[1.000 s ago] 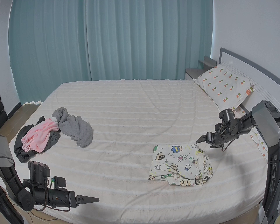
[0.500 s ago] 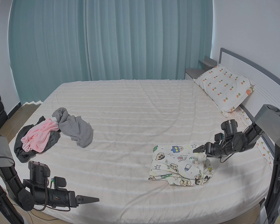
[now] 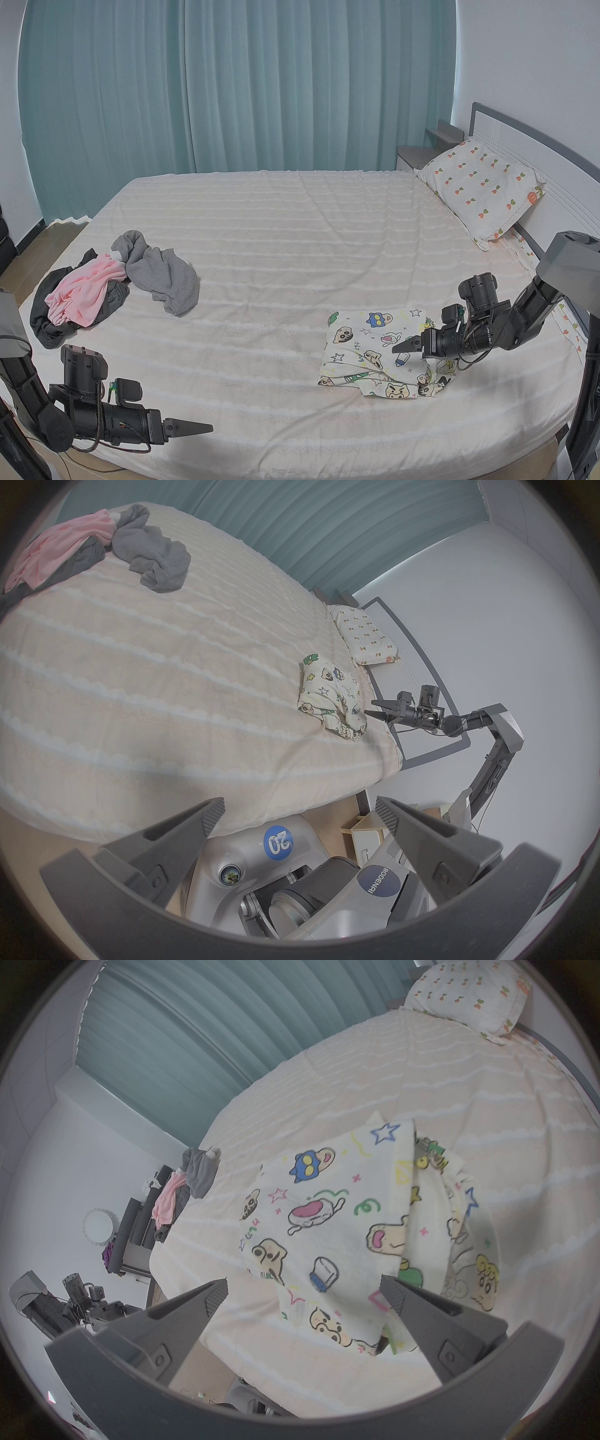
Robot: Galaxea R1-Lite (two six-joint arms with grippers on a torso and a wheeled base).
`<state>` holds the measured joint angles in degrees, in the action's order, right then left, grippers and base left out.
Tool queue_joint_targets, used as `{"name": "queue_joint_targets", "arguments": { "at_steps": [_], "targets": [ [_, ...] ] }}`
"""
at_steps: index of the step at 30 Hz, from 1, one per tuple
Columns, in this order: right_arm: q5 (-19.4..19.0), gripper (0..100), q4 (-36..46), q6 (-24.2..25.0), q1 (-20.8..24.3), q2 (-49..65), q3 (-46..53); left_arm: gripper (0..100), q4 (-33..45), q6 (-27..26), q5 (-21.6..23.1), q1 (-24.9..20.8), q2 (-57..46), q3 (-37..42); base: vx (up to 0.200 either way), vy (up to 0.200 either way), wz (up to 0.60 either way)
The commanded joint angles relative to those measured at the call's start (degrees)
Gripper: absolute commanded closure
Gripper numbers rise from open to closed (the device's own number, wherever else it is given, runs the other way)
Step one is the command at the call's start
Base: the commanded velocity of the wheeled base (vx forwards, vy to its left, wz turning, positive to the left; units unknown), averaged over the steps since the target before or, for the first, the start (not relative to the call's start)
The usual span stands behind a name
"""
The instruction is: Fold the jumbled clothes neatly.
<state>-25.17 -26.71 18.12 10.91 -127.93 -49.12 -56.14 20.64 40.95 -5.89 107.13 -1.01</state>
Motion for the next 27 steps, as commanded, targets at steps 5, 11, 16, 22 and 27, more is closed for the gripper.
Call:
{"name": "queue_joint_targets", "arguments": {
  "at_steps": [5, 11, 16, 22, 27],
  "targets": [
    [0.04, 0, 0.08, -0.01, -1.33, -0.66, 1.30, 0, -0.02, 0.02, 0.01, 0.09, -0.08, 1.01, 0.000, 0.000, 0.00],
    [-0.40, 0, -0.01, -0.45, -2.74, -0.83, 3.50, 0, -0.02, 0.02, 0.01, 0.09, -0.08, 1.01, 0.000, 0.000, 0.00],
    [-0.40, 0, -0.01, -0.45, -1.95, -1.10, 2.71, 0, -0.02, 0.02, 0.01, 0.09, -0.08, 1.01, 0.000, 0.000, 0.00],
    [-0.40, 0, 0.17, 0.08, 0.69, -3.47, -1.07, 0, -0.02, 0.02, 0.01, 0.09, -0.08, 1.01, 0.000, 0.000, 0.00],
    [-0.05, 0, 0.34, 0.52, 1.83, -6.11, -4.41, 0, -0.02, 0.02, 0.01, 0.09, 0.01, 1.01, 0.000, 0.000, 0.00]
  ]
}}
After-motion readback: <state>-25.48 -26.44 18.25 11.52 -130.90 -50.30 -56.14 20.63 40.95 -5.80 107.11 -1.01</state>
